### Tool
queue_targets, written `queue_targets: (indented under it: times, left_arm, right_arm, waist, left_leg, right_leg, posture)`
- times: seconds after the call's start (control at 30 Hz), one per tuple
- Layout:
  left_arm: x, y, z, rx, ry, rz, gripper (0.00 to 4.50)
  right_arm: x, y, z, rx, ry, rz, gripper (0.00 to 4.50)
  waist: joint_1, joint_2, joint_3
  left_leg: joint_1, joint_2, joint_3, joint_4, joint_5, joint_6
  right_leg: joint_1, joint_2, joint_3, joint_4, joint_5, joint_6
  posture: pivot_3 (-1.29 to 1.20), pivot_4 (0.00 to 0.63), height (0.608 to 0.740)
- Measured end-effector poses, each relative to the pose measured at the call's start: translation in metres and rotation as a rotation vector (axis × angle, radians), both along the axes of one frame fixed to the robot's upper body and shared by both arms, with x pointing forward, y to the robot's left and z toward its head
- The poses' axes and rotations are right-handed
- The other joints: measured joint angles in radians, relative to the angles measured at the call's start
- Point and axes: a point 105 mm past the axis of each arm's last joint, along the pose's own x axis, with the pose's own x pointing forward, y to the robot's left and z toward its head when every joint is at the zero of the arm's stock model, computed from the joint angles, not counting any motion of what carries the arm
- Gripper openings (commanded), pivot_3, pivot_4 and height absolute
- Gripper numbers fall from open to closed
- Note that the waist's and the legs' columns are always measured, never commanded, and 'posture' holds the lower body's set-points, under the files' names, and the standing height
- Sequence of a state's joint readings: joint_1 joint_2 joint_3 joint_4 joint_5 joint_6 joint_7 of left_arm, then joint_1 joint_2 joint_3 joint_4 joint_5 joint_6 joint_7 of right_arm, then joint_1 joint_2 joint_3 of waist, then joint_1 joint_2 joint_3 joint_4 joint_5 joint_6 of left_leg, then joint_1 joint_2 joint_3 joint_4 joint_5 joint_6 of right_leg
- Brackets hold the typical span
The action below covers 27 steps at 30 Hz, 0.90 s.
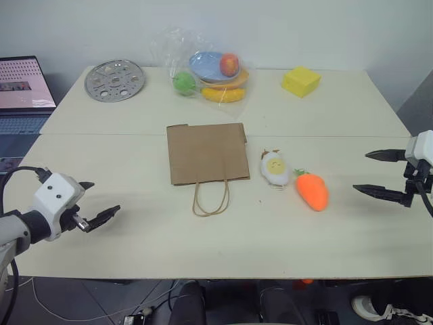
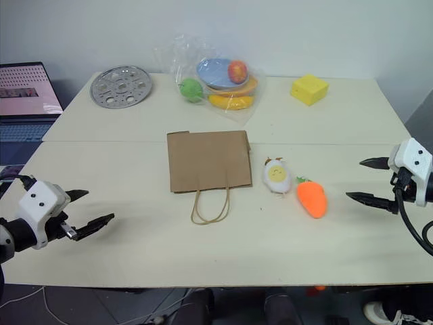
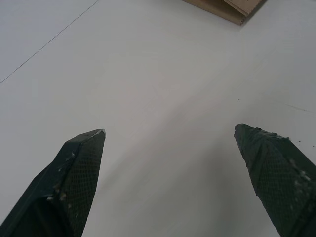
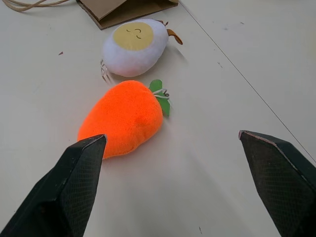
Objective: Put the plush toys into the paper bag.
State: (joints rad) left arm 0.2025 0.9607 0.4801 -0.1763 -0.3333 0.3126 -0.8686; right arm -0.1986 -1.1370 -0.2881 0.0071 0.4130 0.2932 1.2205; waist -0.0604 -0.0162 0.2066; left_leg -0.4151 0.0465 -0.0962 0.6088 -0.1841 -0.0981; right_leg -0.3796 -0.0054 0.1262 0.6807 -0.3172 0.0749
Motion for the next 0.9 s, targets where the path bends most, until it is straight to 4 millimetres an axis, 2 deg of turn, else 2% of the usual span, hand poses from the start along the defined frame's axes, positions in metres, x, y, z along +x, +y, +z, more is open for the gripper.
queue_targets:
  times: [0.4,0.57,0.9]
  left_arm:
    - [0.003,0.0,0.003,-0.01,-0.016,-0.009,4.47]
    - [0.007,0.004,0.01,-0.006,-0.065,-0.009,4.47]
    - [0.003,0.003,0.011,0.004,-0.094,-0.046,4.47]
  right_arm:
    - [0.001,0.001,-0.003,-0.012,-0.003,0.003,4.5]
    - [0.001,0.0,-0.004,-0.022,-0.003,0.001,4.5]
    - [0.001,0.001,-0.006,-0.021,-0.005,0.001,4.5]
  waist:
    - [0.0,0.0,0.0]
    - [0.0,0.0,0.0]
    - [0.0,0.0,0.0]
  left_leg:
    - [0.0,0.0,0.0,0.0,0.0,0.0]
    - [0.0,0.0,0.0,0.0,0.0,0.0]
    - [0.0,0.0,0.0,0.0,0.0,0.0]
  right_leg:
    - [0.0,0.0,0.0,0.0,0.001,0.0]
    - [0.0,0.0,0.0,0.0,0.001,-0.001]
    - [0.0,0.0,0.0,0.0,0.002,-0.001]
  posture:
    - [0.0,0.15,0.74]
    - [0.0,0.15,0.74]
    - [0.0,0.15,0.74]
